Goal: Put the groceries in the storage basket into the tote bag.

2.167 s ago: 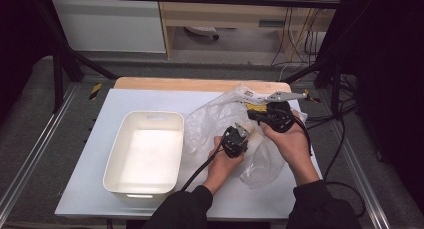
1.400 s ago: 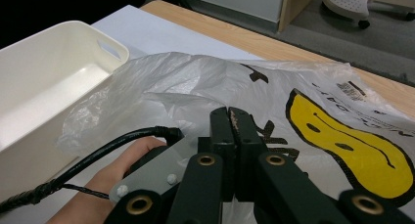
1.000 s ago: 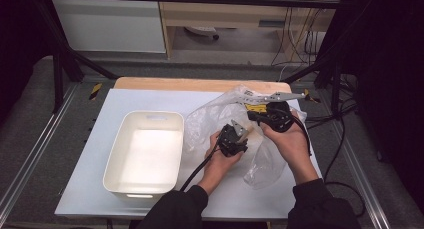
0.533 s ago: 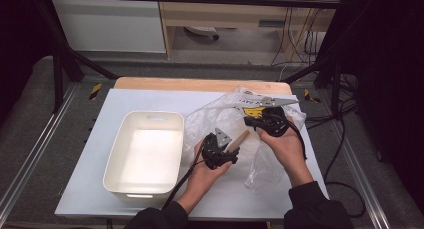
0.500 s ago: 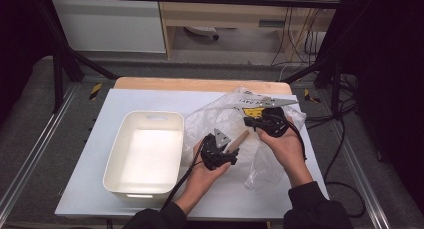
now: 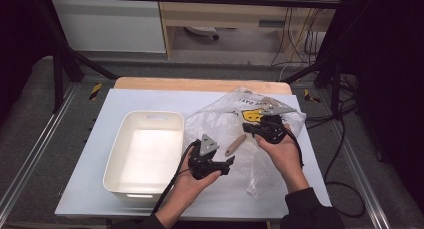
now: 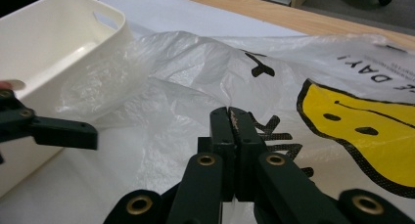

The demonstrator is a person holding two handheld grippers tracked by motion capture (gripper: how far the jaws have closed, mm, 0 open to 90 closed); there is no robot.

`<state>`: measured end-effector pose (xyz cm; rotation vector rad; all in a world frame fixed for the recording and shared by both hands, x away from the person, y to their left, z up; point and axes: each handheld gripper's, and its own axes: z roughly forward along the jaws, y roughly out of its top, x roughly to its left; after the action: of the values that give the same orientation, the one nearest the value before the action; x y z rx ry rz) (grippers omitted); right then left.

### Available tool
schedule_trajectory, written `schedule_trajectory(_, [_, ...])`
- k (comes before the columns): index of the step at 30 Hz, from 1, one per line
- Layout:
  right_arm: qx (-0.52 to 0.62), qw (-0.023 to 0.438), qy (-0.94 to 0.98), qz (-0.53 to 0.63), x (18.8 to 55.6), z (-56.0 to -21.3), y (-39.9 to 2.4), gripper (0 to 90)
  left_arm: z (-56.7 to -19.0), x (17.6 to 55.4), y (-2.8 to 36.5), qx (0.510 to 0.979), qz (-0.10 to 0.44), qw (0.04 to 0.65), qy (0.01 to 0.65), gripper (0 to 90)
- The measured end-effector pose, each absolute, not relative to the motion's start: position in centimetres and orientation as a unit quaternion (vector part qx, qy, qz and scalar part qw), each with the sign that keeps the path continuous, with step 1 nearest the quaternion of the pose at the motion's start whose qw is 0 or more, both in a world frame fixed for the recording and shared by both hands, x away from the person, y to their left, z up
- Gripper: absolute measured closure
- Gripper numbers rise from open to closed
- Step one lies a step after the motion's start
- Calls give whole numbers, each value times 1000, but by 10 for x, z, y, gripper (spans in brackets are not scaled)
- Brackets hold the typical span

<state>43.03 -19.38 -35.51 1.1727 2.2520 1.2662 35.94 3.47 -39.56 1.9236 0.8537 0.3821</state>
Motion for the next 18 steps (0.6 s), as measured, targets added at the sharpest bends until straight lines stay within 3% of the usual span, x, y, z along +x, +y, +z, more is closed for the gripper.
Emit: schedule_trajectory(18, [428,134,785,427,423,-389,-196,900,-381,337,41,779,150,516,323,198])
